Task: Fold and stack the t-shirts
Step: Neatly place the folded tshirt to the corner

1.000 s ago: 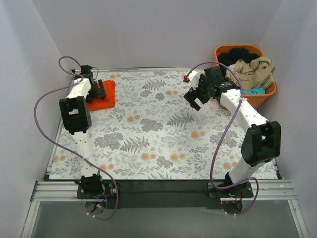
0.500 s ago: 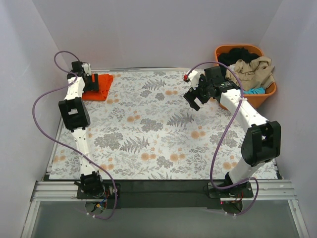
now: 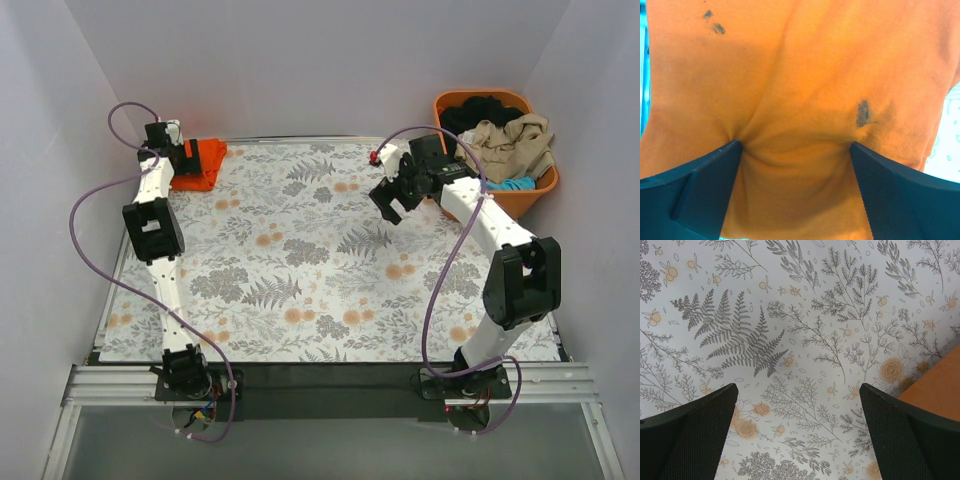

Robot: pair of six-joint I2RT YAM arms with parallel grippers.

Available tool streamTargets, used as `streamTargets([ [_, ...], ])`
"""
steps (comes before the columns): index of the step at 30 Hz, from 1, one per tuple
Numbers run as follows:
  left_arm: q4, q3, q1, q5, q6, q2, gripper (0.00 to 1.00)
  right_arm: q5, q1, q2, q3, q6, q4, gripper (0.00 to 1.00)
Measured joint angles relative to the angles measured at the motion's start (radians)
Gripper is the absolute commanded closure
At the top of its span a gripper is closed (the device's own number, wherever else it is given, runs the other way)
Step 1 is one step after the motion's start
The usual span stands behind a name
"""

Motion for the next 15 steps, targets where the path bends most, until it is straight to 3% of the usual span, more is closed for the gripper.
streamTargets([
  [3,0.023,-0.007,0.000,0.023,0.017,-0.007,0.02,0.000,0.000,0.006,0.032,0.005,-0.019,0.01],
  [8,0.021,-0.010,-0.016,0.024,0.066,-0.059,0.02,-0.005,0.000,0.006,0.129,0.011,-0.041,0.02],
  [11,0.016,-0.078,-0.038,0.029,0.080,-0.179,0.02,-0.007,0.000,-0.005,0.151,0.018,-0.041,0.02],
  [15,-0.034,-0.231,-0.074,0.095,0.062,-0.455,0.02,-0.007,0.000,-0.036,0.146,0.040,-0.052,0.02],
])
